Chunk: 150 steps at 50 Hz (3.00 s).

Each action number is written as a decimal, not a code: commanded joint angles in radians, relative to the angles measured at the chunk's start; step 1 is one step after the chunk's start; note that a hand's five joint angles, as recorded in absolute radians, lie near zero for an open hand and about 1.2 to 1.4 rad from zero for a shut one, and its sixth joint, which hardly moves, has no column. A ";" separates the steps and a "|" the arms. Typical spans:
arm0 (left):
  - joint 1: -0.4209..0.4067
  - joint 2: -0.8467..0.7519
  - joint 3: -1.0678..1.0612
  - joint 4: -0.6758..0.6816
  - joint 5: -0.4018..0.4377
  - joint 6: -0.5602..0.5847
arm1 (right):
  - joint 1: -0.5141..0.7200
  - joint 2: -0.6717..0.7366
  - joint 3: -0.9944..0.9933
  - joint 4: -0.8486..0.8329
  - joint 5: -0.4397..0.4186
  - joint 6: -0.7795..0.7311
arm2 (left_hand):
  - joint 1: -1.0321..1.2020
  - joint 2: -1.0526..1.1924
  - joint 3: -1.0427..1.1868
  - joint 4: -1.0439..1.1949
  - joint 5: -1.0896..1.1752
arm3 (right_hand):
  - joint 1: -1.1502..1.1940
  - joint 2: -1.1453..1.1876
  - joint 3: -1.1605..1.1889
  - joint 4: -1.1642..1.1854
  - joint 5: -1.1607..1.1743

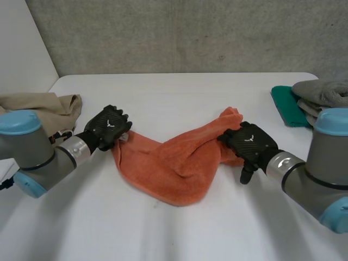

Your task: Fold the laundry.

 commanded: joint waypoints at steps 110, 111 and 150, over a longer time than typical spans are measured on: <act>-0.120 0.705 -0.175 -0.346 -0.554 -0.705 | 0.029 0.180 -0.090 -0.162 0.135 0.027 | 0.534 0.571 0.574 0.572 0.578 | 1.174 1.184 0.724 1.180 1.176; -0.116 0.713 -0.183 -0.354 -0.554 -0.707 | 0.025 0.136 -0.072 -0.157 0.132 0.038 | 0.534 0.571 0.574 0.572 0.578 | 1.174 1.184 0.724 1.180 1.176; -0.063 0.501 0.207 0.207 -0.610 -0.679 | -0.024 0.099 -0.826 -0.439 0.182 0.067 | 0.534 0.571 0.574 0.572 0.578 | 1.174 1.184 0.724 1.180 1.176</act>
